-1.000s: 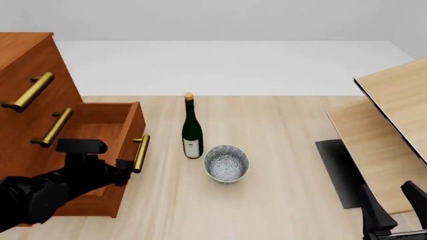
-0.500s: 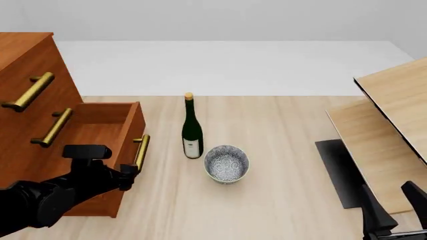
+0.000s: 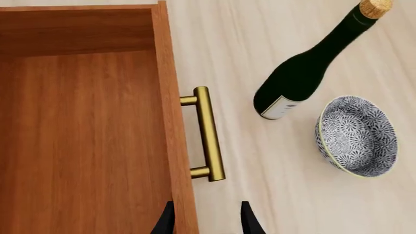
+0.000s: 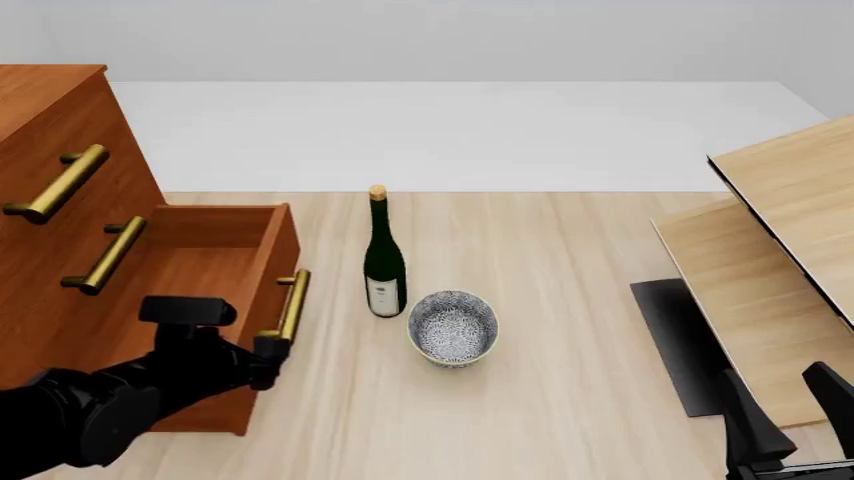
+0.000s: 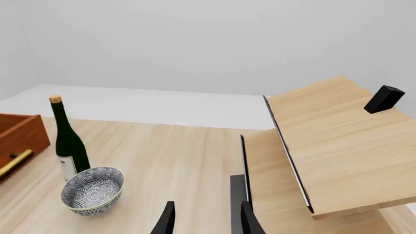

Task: Put the wine bottle in the bottom drawer of the cabinet.

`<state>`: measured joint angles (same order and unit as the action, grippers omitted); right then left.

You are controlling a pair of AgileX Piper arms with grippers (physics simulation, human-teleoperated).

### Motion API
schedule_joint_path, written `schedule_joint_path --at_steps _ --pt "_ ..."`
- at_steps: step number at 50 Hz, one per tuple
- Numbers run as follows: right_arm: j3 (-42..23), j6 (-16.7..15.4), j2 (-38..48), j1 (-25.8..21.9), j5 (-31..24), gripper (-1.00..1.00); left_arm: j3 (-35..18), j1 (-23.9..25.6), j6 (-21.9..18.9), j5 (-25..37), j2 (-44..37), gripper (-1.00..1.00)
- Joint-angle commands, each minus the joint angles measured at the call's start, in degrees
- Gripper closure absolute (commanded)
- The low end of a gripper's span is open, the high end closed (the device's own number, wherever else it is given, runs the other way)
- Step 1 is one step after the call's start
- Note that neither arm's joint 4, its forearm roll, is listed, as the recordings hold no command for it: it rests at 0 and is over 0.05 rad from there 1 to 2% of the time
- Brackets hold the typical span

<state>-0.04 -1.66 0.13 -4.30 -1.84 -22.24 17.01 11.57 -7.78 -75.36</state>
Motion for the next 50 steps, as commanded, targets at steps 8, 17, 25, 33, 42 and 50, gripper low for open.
schedule_joint_path --at_steps 8,17,25,33,42,50 --pt "-0.01 0.33 -0.01 -0.04 0.12 -1.00 0.14 3.11 1.35 -1.04 -1.36 -1.00" --pt "0.00 0.17 0.05 -0.01 -0.07 -1.00 -0.23 4.21 1.26 -1.17 -1.70 -1.00" --pt "-0.01 -0.03 -0.02 -0.18 -0.14 -1.00 -0.04 5.83 1.93 -1.07 -1.13 -1.00" --pt "0.00 -0.06 -0.03 -0.23 -0.20 -1.00 -0.51 7.42 2.27 -0.69 -0.56 -1.00" --pt "-0.01 -0.11 -0.03 -0.29 -0.22 -1.00 -1.23 9.16 3.27 -0.06 -0.15 -1.00" --pt "0.00 -0.08 -0.01 -0.36 -0.24 -1.00 -1.69 10.36 3.39 1.17 1.24 -1.00"
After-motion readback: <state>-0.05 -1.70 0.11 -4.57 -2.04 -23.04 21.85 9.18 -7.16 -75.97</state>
